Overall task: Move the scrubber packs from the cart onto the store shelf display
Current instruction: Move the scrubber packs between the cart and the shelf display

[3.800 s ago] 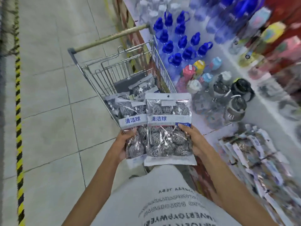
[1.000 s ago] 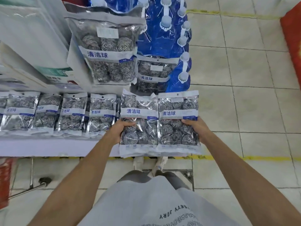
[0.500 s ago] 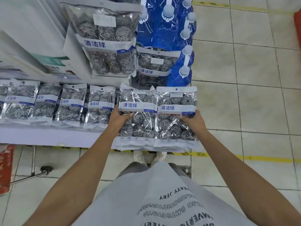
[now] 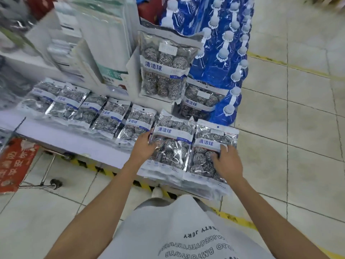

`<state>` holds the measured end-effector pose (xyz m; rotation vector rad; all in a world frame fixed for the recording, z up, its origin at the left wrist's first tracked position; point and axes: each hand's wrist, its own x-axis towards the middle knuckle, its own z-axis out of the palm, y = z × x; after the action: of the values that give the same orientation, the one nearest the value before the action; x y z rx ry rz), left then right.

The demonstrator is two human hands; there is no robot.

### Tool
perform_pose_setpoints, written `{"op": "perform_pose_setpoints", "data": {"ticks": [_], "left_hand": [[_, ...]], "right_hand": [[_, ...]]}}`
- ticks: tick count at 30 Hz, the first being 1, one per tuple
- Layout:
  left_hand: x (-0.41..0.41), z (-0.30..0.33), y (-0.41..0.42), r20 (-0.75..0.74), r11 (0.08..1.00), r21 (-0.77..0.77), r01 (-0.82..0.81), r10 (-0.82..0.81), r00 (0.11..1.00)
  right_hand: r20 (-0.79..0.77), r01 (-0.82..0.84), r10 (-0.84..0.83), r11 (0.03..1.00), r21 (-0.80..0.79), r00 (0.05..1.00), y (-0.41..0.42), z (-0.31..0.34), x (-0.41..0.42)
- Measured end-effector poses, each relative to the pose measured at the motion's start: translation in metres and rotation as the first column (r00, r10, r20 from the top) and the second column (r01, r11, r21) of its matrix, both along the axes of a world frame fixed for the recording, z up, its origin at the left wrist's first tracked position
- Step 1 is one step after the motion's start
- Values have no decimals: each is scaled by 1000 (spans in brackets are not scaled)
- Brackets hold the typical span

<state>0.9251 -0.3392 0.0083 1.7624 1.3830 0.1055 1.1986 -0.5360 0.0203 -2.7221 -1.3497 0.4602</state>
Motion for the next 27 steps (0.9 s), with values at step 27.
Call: {"op": "perform_pose_setpoints", "data": {"ticks": [27], "left_hand": [[-326, 54, -185, -169, 514, 383, -768, 856, 489]], "right_hand": [[-211, -952, 957, 238, 192, 197, 162, 65, -412]]}}
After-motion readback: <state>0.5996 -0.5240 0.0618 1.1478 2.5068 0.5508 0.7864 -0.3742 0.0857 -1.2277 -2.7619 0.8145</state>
